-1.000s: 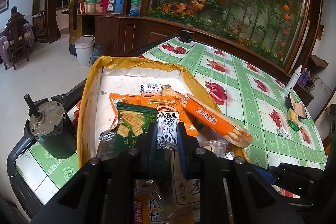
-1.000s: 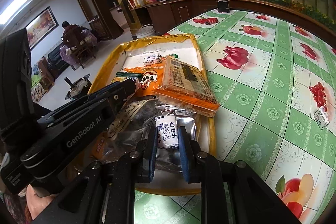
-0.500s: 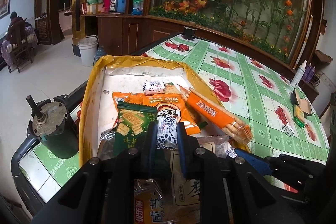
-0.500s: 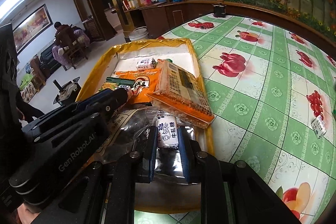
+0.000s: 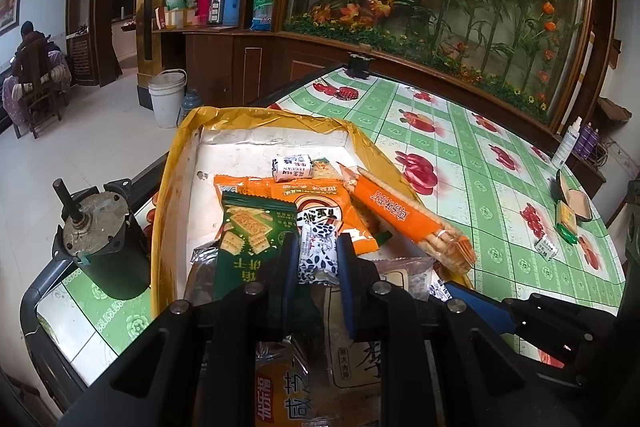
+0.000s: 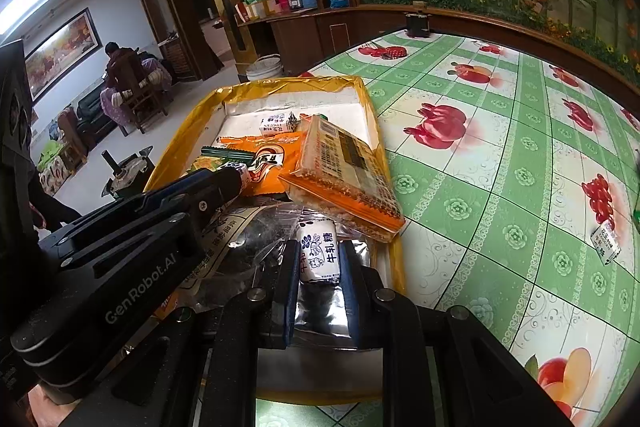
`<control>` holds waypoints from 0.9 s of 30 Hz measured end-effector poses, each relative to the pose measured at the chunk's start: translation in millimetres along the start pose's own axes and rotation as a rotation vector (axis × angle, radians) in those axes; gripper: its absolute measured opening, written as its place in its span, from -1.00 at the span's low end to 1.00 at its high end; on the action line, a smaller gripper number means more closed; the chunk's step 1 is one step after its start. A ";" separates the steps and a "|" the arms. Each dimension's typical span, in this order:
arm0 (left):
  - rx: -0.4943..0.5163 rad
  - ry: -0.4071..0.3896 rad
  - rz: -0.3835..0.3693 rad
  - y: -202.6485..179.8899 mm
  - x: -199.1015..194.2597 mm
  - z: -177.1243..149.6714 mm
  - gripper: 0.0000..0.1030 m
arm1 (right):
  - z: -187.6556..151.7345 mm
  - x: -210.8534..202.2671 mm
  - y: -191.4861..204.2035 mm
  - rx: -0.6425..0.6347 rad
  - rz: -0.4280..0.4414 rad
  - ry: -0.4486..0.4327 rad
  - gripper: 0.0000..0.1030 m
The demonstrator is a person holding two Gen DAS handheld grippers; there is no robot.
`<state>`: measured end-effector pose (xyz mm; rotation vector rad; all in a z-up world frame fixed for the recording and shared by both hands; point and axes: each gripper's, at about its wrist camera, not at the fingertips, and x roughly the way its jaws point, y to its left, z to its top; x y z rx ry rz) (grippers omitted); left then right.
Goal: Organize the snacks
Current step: 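Lower both candies into the tray and open both grippers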
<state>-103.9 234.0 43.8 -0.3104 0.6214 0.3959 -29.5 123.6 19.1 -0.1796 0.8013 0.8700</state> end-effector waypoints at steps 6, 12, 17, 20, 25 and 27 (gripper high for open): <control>-0.013 -0.011 -0.025 0.2 -7.0 -4.4 -0.56 | -0.5 -1.1 -0.7 0.000 -0.002 -0.002 -0.57; -0.011 -0.024 -0.037 -5.0 -11.5 -9.6 -0.39 | -2.0 -8.2 -2.6 0.002 -0.014 -0.018 -0.57; -0.021 -0.028 -0.051 -5.9 -12.7 -11.1 -0.14 | -2.4 -11.2 -5.7 0.006 -0.021 -0.026 -0.57; -0.033 -0.039 -0.064 -5.3 -16.2 -10.4 0.20 | -1.7 -13.3 -8.6 0.009 -0.023 -0.038 -0.57; -0.041 -0.044 -0.055 -5.1 -21.6 -10.6 0.45 | -1.9 -19.7 -10.9 0.006 -0.017 -0.056 -0.57; -0.047 -0.041 -0.058 -5.1 -22.7 -10.9 0.46 | -2.0 -23.1 -10.8 0.002 -0.020 -0.067 -0.57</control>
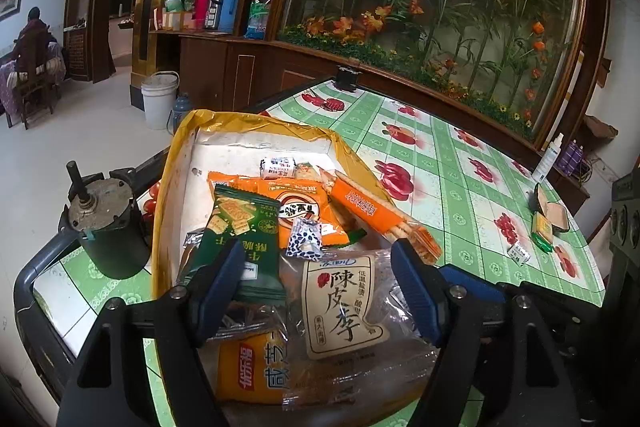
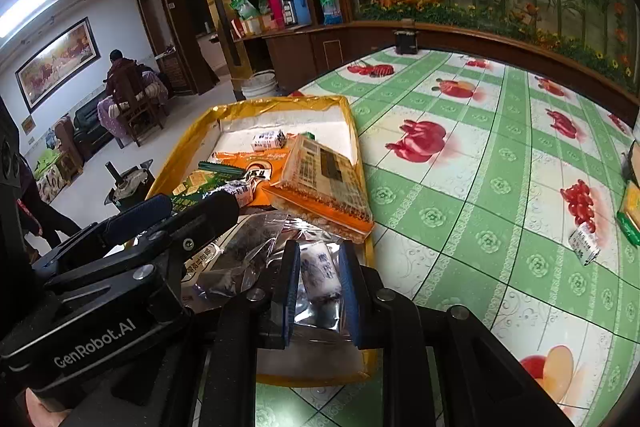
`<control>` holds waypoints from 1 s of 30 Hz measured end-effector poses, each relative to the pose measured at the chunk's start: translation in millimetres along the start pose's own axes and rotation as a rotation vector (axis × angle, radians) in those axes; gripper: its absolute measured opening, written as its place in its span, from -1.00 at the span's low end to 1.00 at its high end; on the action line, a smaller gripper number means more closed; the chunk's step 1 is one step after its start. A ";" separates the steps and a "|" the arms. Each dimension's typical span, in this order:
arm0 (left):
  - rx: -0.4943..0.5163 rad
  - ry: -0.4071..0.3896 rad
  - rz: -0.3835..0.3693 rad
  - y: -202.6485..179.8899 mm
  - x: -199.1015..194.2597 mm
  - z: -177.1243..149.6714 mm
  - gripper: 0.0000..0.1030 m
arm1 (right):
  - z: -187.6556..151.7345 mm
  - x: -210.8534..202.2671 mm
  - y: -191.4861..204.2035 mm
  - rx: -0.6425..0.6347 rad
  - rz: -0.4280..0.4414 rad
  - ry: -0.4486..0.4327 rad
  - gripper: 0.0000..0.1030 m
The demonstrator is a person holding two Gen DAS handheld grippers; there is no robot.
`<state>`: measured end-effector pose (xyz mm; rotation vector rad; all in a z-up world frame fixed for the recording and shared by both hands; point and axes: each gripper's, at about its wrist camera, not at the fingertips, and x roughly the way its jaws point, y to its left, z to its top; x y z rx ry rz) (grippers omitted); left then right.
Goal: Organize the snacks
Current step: 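Lower both candies into the tray and open both grippers, then move both open grippers back over the table toward the remaining snacks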
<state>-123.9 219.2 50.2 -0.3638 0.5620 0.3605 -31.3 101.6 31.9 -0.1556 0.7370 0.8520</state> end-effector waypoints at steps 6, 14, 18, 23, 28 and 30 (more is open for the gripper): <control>-0.003 0.001 -0.003 -0.2 -3.0 0.1 0.47 | 0.1 -4.6 0.0 -0.001 0.004 -0.011 -0.57; -0.001 -0.014 -0.006 -5.1 -15.1 0.4 0.61 | 1.2 -11.4 -5.6 0.025 0.015 -0.025 -0.38; 0.003 -0.023 -0.009 -6.7 -22.6 1.7 0.62 | 1.8 -16.4 -6.6 0.033 0.023 -0.034 -0.31; 0.011 -0.032 -0.014 -11.9 -30.3 2.1 0.63 | 1.0 -24.8 -10.7 0.045 0.031 -0.049 -0.19; 0.023 -0.039 -0.017 -17.5 -35.9 2.6 0.64 | -0.7 -30.2 -21.0 0.077 0.055 -0.037 -0.14; 0.024 -0.040 -0.019 -18.9 -37.0 2.3 0.64 | -0.6 -31.6 -26.0 0.089 0.059 -0.035 -0.14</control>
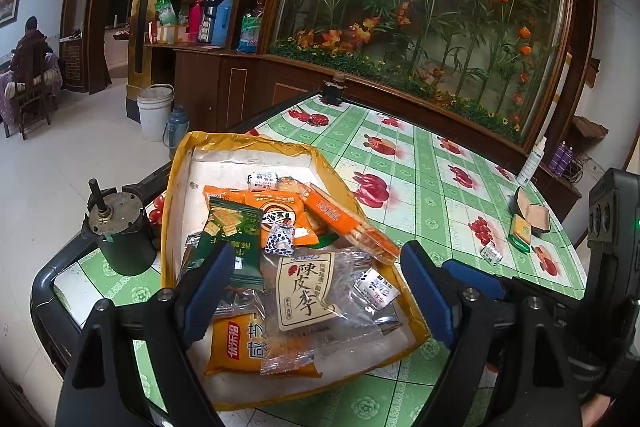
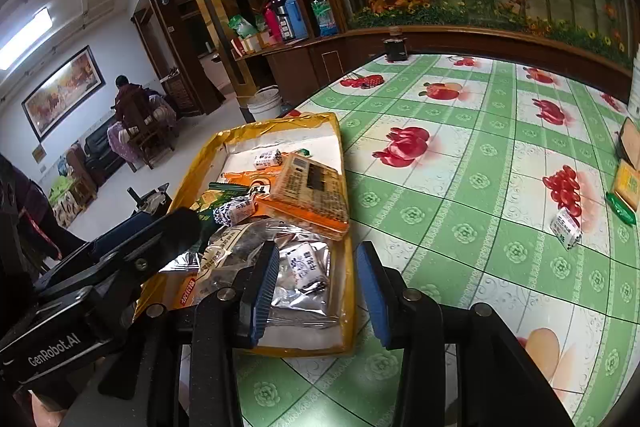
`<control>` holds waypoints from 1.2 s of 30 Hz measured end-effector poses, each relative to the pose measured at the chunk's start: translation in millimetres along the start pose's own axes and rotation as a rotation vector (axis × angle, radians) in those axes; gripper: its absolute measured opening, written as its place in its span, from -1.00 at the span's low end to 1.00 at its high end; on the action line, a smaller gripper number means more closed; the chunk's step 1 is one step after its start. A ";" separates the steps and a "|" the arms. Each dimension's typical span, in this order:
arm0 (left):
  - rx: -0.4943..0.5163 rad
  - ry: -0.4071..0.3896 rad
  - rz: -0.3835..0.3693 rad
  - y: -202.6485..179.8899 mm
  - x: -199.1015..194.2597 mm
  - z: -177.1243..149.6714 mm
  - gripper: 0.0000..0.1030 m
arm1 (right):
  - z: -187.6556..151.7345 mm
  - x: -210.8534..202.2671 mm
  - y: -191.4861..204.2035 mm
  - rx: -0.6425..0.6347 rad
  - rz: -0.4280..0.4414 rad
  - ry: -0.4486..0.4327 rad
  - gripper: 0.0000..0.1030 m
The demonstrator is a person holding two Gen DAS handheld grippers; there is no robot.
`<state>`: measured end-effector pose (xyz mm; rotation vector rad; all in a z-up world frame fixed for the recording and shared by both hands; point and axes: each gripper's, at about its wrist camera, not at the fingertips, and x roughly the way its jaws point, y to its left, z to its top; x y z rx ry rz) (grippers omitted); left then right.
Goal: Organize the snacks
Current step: 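Move both open grippers back over the table toward the remaining snacks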
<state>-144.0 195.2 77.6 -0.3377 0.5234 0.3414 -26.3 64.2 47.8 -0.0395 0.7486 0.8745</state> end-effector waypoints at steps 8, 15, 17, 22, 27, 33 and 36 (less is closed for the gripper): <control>0.023 0.005 -0.005 -7.4 -4.1 -2.5 0.64 | 4.7 -5.7 -20.2 0.072 0.015 0.000 -0.14; 0.024 0.002 -0.026 -15.3 -3.8 -2.5 0.64 | 8.0 -18.5 -37.8 0.112 0.004 -0.021 -0.14; 0.029 0.002 -0.036 -20.9 -3.1 -2.9 0.64 | 9.4 -23.1 -47.1 0.129 -0.004 -0.029 -0.14; 0.058 0.012 -0.064 -37.3 1.1 -5.2 0.64 | 11.2 -35.9 -74.3 0.181 -0.032 -0.046 -0.14; 0.094 0.025 -0.085 -52.7 4.1 -10.2 0.64 | 13.1 -47.8 -108.7 0.255 -0.057 -0.052 -0.15; 0.130 0.048 -0.098 -64.1 9.1 -16.9 0.64 | 11.7 -60.2 -135.4 0.285 -0.109 -0.062 -0.15; 0.145 0.076 -0.105 -70.8 16.6 -19.4 0.64 | 10.4 -67.0 -151.4 0.283 -0.151 -0.060 -0.15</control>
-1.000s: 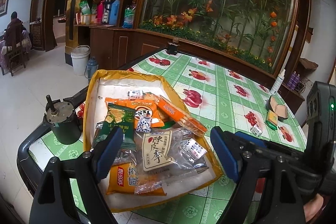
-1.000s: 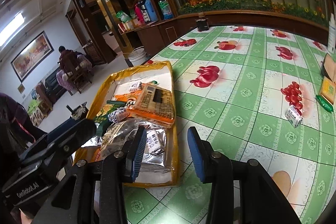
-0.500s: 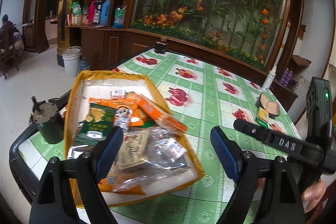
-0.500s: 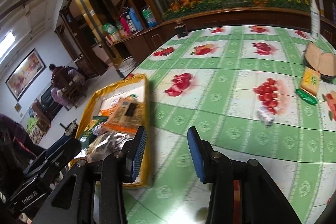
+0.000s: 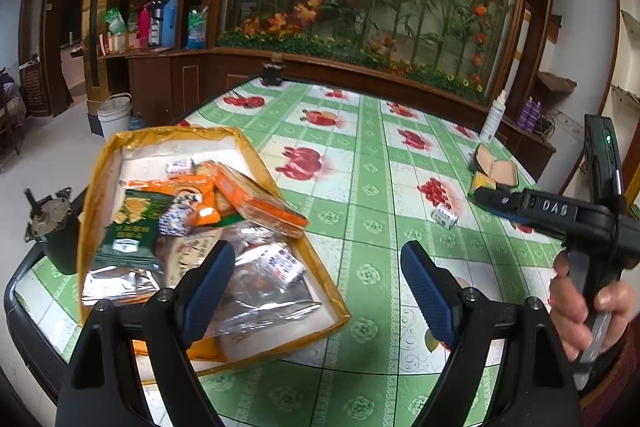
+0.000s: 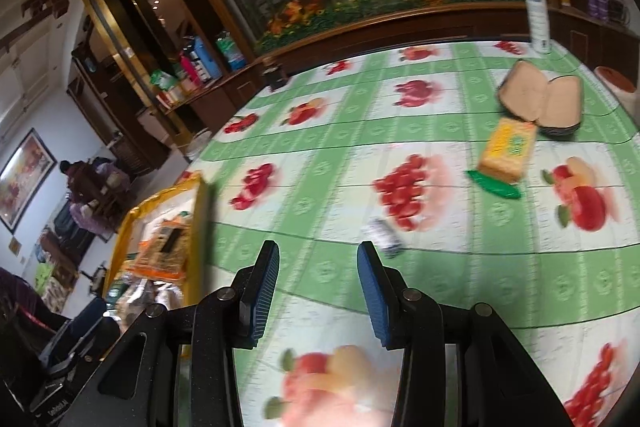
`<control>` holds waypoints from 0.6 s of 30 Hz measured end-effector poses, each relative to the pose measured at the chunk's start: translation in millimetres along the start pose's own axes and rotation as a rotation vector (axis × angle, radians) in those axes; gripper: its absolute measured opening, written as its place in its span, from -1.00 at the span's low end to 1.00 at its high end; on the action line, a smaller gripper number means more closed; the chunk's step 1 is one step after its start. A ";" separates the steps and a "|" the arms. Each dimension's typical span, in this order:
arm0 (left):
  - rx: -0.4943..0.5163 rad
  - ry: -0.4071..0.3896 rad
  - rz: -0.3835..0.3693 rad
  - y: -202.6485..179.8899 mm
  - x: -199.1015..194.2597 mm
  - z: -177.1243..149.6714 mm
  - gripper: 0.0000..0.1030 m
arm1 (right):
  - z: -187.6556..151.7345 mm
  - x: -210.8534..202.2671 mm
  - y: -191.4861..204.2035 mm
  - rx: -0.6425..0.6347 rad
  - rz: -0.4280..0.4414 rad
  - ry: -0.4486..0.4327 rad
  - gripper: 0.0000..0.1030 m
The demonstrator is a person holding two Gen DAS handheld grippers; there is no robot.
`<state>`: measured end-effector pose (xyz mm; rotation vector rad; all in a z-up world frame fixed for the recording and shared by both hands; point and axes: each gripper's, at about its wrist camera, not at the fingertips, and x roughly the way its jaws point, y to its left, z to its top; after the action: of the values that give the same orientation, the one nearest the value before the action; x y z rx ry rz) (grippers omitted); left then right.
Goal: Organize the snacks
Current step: 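Move both open grippers back over the table toward the remaining snacks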
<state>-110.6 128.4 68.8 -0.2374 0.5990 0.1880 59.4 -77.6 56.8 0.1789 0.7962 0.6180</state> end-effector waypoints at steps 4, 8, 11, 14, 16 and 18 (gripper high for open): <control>0.051 0.036 -0.013 -16.6 11.9 4.6 0.64 | 9.4 -5.3 -27.5 0.033 -0.032 -0.003 -0.15; 0.093 0.081 -0.059 -36.9 29.3 18.0 0.64 | 20.4 -11.8 -57.5 0.027 -0.094 -0.014 -0.15; 0.079 0.146 -0.100 -53.2 53.7 31.3 0.64 | 30.0 -16.6 -84.2 0.110 -0.080 0.007 -0.15; 0.026 0.235 -0.208 -74.4 81.8 44.2 0.63 | 35.4 -28.0 -107.5 0.234 -0.025 0.005 -0.15; 0.006 0.268 -0.251 -92.8 99.2 49.9 0.63 | 37.0 -35.7 -118.1 0.279 -0.038 -0.013 -0.15; -0.011 0.296 -0.256 -109.4 118.9 51.5 0.54 | 38.4 -39.9 -124.5 0.310 -0.048 -0.021 -0.15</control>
<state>39.8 50.5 59.6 -0.3538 0.8544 -0.0933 121.6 -198.8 61.3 0.4480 0.8710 0.4441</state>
